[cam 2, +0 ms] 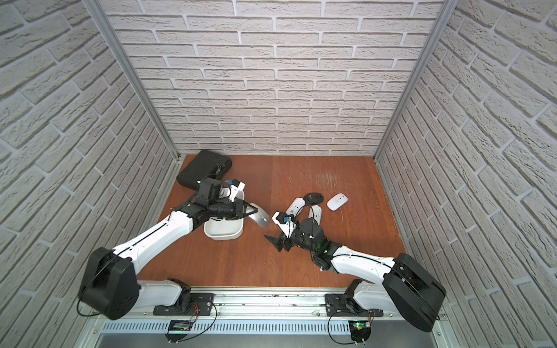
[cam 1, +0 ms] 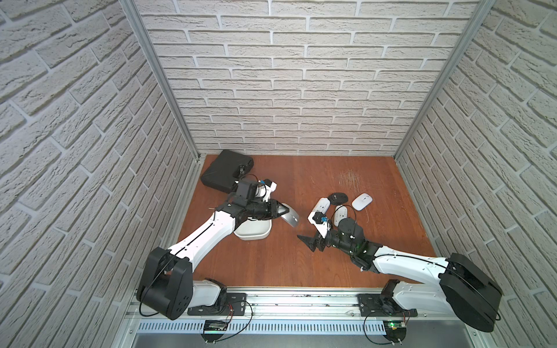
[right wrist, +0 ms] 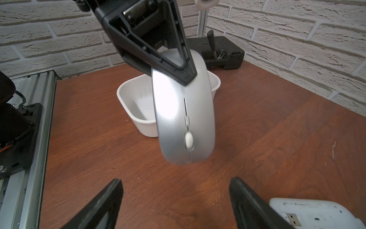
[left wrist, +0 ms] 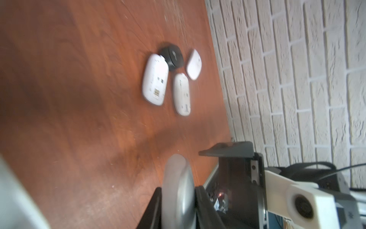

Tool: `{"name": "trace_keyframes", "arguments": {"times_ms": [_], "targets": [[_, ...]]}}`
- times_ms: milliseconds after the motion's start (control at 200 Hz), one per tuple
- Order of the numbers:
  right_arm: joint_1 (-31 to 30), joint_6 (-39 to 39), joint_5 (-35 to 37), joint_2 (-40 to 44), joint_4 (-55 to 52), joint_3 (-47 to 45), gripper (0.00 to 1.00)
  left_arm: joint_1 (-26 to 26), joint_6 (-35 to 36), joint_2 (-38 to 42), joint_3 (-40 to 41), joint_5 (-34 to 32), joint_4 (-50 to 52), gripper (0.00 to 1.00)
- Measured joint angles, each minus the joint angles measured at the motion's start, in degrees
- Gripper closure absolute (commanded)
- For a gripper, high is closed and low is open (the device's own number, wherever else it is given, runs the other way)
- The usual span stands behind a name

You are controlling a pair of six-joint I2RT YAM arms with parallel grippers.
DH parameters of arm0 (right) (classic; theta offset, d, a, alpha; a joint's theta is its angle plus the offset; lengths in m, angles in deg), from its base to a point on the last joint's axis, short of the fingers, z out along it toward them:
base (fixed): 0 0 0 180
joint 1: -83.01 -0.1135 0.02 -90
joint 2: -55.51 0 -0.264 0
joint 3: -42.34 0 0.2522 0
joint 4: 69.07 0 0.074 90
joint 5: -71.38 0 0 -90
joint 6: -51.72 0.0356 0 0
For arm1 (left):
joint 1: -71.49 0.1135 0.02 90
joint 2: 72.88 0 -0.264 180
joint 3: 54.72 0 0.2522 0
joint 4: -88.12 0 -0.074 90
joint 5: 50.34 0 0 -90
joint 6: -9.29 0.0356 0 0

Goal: Put the mouse in the storage box
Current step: Place the mouse in the storage box.

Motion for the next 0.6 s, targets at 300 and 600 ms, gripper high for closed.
{"name": "trace_keyframes", "arguments": {"times_ms": [300,600], "targets": [[0.0,0.4,0.5,-1.2,0.3,0.0,0.13,15.8,-0.5,9.9,7.9,-4.1,2.8,1.0],[0.0,0.4,0.5,-1.6,0.3,0.0,0.12,17.0,0.5,6.3,11.0,-10.5,4.9,1.0]]}}
